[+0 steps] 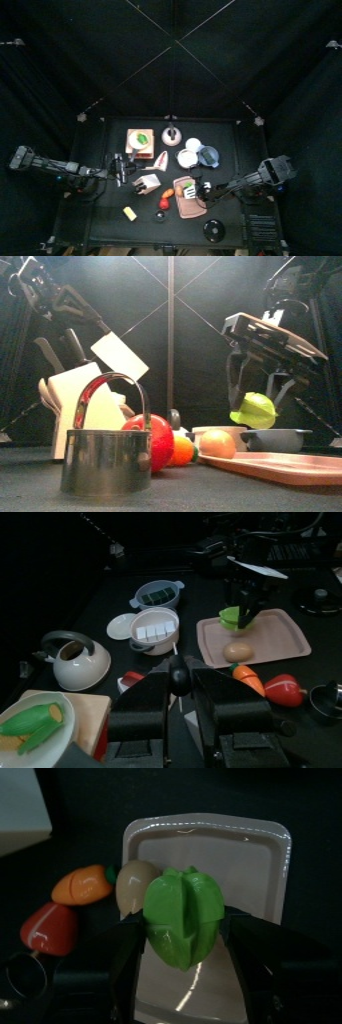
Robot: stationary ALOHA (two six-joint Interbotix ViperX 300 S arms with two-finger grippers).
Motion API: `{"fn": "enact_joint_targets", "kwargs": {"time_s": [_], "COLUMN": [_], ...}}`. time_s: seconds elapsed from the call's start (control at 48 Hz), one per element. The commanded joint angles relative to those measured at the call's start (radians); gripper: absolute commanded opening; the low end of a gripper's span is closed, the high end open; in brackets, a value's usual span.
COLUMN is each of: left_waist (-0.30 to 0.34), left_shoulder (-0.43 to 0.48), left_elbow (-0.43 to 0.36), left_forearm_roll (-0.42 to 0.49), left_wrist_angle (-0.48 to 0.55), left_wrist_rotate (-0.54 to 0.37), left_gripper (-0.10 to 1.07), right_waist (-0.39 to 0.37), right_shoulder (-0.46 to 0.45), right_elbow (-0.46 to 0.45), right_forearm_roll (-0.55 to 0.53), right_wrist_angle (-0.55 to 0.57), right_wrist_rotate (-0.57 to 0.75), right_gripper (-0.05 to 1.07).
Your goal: Reorient starfruit
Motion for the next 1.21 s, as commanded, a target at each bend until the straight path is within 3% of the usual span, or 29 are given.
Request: {"fn": "enact_joint_targets", "kwargs": {"time_s": [0.0,0.208,0.5,0.958,1.188], "left_waist": [0.002,0.002,0.002,0.002,0.002], "left_shoulder": [0.002,0.002,0.002,0.002,0.002], "left_elbow": [-0.012,-0.012,-0.012,-0.012,-0.012], "left_forearm_roll": [0.002,0.003,0.002,0.002,0.002], "left_wrist_angle": [0.0,0.0,0.0,0.0,-0.002], "left_wrist_rotate": [-0.002,-0.002,0.0,0.0,0.0], "left_gripper": [0.49,0.49,0.49,0.49,0.49], "right_waist": [0.026,0.071,0.087,0.084,0.081], "right_shoulder": [-0.032,-0.02,0.0,0.06,0.061], "right_elbow": [0.0,0.021,0.049,0.044,0.041], "right_forearm_roll": [-0.018,-0.044,-0.067,-0.043,-0.041], "right_wrist_angle": [0.005,0.0,0.003,0.0,0.003], "right_wrist_rotate": [0.098,0.301,0.434,0.445,0.443], "right_gripper": [0.71,0.71,0.71,0.72,0.88]}}
